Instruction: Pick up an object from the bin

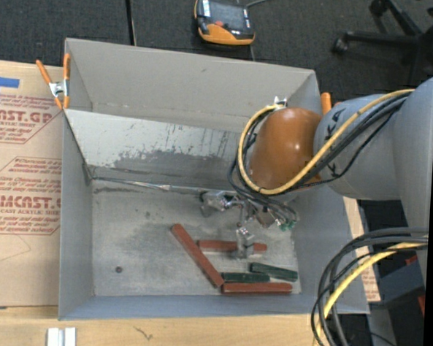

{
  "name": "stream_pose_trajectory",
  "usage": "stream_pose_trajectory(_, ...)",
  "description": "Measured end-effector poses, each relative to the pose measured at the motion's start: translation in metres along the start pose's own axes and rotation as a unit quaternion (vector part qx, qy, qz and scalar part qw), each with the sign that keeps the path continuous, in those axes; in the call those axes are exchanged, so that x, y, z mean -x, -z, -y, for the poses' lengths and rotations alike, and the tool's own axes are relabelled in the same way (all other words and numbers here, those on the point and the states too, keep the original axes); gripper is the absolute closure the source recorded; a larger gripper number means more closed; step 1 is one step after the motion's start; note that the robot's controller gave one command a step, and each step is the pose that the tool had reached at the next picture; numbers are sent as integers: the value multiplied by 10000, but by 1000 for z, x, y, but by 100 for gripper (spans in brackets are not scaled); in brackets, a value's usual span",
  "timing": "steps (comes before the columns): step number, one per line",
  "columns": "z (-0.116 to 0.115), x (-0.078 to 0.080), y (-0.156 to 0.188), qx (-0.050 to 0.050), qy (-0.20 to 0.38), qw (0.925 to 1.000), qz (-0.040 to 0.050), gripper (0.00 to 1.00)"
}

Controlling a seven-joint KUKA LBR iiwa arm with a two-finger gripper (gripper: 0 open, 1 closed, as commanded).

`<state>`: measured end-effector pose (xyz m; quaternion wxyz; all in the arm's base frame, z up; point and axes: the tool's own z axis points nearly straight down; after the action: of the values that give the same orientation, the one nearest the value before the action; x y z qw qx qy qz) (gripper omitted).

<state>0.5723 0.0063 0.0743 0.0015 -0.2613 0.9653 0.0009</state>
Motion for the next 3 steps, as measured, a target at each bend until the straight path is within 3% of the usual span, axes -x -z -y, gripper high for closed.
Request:
stream_pose_trajectory(1,2,-1,-2,-5,-126,9999,-7,0)
stream_pose_trajectory(2,-45,-11,-4,-1,-782,9969,-8,100)
stream_pose_trajectory(3,-45,-11,-4,-2,-783,9969,-8,100)
